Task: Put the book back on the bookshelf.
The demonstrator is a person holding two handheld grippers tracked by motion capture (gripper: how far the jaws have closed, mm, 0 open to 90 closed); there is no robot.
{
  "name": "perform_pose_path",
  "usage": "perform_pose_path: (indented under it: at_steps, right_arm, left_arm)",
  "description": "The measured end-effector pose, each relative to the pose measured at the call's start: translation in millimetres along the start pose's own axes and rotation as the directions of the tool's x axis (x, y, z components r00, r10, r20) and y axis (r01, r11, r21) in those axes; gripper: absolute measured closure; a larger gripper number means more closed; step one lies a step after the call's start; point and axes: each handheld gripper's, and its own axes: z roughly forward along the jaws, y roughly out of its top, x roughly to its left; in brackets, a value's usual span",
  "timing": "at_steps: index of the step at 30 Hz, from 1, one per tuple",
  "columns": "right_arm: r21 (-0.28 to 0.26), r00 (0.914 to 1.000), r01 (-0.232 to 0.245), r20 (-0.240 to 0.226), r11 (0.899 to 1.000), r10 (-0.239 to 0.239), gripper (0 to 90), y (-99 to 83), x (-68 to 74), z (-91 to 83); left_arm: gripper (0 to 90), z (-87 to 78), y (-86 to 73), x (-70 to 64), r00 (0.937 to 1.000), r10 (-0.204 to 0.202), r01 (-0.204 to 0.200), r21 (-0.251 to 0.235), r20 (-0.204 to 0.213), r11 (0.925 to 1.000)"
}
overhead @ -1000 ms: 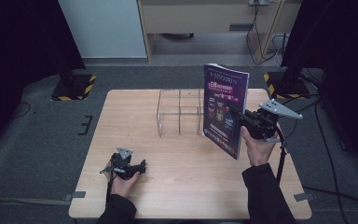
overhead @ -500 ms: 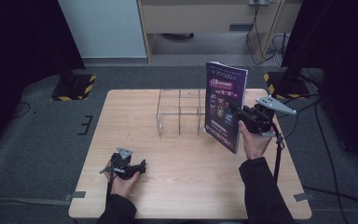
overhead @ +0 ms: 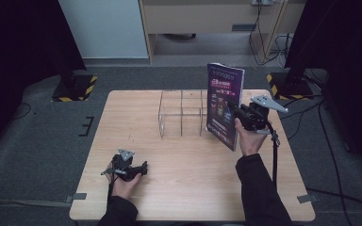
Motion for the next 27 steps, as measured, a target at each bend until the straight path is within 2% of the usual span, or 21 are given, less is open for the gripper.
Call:
perform_pose_path:
  at_steps: [4,11,27]
  right_arm:
    - [-0.004,0.9998,0.006,0.019,1.0,-0.006,82.9,-4.0,1.6,6.2]
    - [-0.023,0.9989,-0.011,0.044,1.0,0.012,82.9,-11.7,-2.0,10.9]
    - [-0.024,0.9973,-0.006,0.073,1.0,0.008,82.9,-28.7,-4.3,17.3]
  left_arm:
    - [11.5,0.0,0.0,0.0,1.0,0.0,0.0,0.0,0.0,1.0]
    - [11.5,0.0,0.0,0.0,1.0,0.0,0.0,0.0,0.0,1.0]
    - [11.3,0.1,0.0,-0.2,1.0,-0.001,0.001,0.0,0.001,1.0]
